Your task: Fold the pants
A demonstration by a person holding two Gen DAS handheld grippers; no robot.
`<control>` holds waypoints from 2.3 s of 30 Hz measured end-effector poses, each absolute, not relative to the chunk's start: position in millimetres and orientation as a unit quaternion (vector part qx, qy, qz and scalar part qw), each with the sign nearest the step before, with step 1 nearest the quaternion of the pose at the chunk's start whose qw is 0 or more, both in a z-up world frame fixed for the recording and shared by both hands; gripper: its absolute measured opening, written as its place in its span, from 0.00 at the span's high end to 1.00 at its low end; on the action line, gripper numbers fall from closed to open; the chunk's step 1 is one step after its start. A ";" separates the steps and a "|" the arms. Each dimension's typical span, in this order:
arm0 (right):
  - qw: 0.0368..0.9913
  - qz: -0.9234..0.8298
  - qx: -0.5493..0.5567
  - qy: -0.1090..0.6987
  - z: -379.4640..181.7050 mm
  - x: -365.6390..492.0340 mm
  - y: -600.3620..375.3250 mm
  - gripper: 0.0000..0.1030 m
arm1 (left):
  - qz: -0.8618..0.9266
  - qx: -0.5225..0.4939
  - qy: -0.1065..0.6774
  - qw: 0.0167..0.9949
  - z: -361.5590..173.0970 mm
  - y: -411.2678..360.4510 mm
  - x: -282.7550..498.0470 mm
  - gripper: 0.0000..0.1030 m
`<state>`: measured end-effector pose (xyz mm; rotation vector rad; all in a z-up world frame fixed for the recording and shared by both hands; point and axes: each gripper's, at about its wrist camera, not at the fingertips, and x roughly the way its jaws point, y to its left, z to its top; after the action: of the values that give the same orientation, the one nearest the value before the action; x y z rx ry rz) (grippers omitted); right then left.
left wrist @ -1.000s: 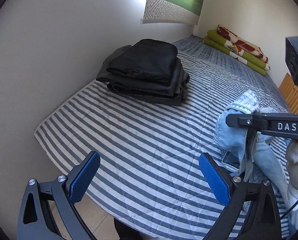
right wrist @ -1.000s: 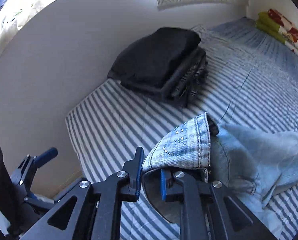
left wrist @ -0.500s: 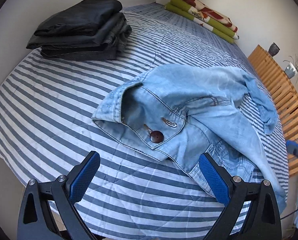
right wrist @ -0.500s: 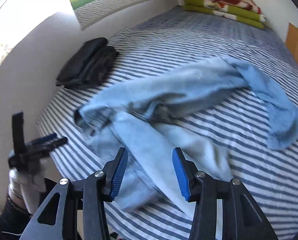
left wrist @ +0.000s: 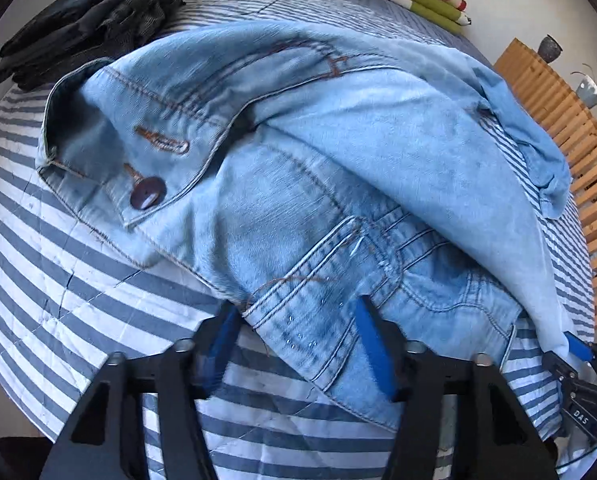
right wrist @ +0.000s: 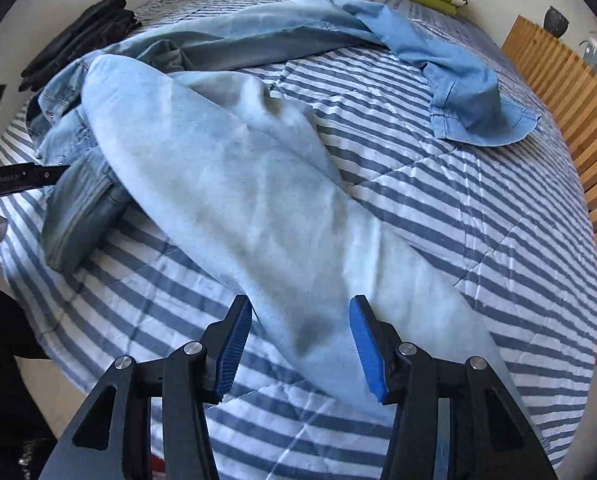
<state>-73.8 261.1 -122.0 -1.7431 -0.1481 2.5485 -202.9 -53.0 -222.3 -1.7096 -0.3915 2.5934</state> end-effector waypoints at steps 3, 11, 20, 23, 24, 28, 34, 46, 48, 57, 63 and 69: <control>0.035 0.821 -0.567 -0.055 -125.3 -83.8 268.8 0.64 | 0.830 -0.536 -0.154 0.007 -211.5 -59.3 -204.1 0.81; 0.074 0.858 -0.506 -0.044 -62.0 -103.1 296.5 0.95 | 0.853 -0.493 -0.168 0.024 -163.5 -79.1 -190.0 0.87; 0.055 0.904 -0.414 -0.087 61.8 -151.4 273.1 0.96 | 0.909 -0.389 -0.145 0.037 -29.9 -170.9 -180.0 0.87; 0.037 0.909 -0.403 -0.100 64.2 -187.3 247.5 0.96 | 0.918 -0.379 -0.112 0.016 -4.9 -201.7 -193.5 0.87; 0.021 0.906 -0.412 -0.099 57.4 -200.3 237.0 0.94 | 0.922 -0.376 -0.092 0.000 -2.3 -208.2 -198.8 0.87; 0.004 0.874 -0.476 -0.096 1.1 -253.5 215.7 0.77 | 0.890 -0.439 -0.120 -0.036 -37.3 -251.1 -251.6 0.87; -0.017 0.869 -0.494 -0.011 -19.9 -181.3 264.2 0.66 | 0.859 -0.495 -0.115 -0.067 -113.7 -266.4 -273.8 0.87; 0.156 0.801 -0.572 -0.078 -134.2 -41.1 370.3 0.46 | 0.872 -0.458 -0.169 -0.029 -73.6 -266.0 -222.5 0.87; 0.158 0.807 -0.567 -0.053 -136.1 -47.3 381.6 0.39 | 0.879 -0.449 -0.161 -0.023 -55.0 -258.9 -218.2 0.87; 0.111 0.813 -0.568 -0.069 -122.5 -73.1 355.7 0.97 | 0.886 -0.439 -0.150 -0.020 -3.9 -255.0 -232.8 0.87; 0.161 0.878 -0.449 -0.039 6.5 -70.1 373.6 0.98 | 0.900 -0.418 -0.125 -0.005 59.5 -258.8 -258.4 0.87; 0.290 0.890 -0.346 -0.063 103.5 -79.9 418.0 0.98 | 0.911 -0.400 -0.069 0.069 123.8 -225.3 -261.9 0.86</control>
<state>-79.9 418.0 103.5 -0.9240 -0.1682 2.3743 -261.9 -225.3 123.8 -1.2044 -0.2076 2.7428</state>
